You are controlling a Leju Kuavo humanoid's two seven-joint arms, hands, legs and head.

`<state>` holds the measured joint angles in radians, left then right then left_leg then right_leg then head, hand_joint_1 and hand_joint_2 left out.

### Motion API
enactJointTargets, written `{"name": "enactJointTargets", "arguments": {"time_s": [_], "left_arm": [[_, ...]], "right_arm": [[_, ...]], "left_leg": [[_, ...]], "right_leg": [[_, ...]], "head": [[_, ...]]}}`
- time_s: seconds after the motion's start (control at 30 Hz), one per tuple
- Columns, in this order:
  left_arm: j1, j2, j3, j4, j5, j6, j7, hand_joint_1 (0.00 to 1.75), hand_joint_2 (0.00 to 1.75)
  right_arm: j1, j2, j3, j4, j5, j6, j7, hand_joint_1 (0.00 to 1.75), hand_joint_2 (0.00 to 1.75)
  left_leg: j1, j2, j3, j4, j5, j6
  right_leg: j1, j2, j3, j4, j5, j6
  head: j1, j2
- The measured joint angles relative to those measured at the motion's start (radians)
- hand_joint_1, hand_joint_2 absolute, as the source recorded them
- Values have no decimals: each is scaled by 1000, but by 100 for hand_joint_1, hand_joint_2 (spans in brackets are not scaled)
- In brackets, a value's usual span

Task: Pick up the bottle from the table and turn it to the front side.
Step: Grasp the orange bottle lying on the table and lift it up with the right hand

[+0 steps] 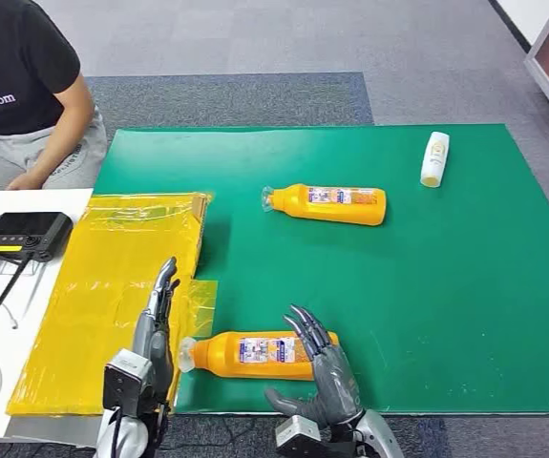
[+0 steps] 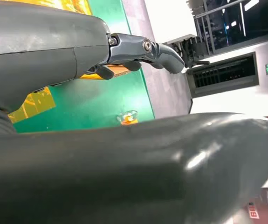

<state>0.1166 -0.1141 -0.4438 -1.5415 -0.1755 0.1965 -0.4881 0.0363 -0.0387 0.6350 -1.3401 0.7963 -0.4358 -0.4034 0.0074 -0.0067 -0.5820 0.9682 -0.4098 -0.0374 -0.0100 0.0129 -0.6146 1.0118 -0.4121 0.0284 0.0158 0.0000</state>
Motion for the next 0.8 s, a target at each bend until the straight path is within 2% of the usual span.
{"name": "enactJointTargets", "arguments": {"time_s": [0.23,0.5,0.8], "left_arm": [[0,-3,2,9,2,-1,16,0,0],[-6,-18,4,45,5,-23,29,0,0],[-21,-31,9,76,4,-55,28,0,0]], "right_arm": [[-2,-13,0,25,6,15,9,0,175],[-54,-12,1,63,57,117,33,0,175],[-124,-10,13,112,121,185,96,0,175]], "left_leg": [[0,0,0,0,0,0],[0,0,0,0,0,0],[0,0,0,0,0,0]], "right_leg": [[0,0,0,0,0,0],[0,0,0,0,0,0],[0,0,0,0,1,0]], "head": [[0,0],[0,0],[0,0]]}}
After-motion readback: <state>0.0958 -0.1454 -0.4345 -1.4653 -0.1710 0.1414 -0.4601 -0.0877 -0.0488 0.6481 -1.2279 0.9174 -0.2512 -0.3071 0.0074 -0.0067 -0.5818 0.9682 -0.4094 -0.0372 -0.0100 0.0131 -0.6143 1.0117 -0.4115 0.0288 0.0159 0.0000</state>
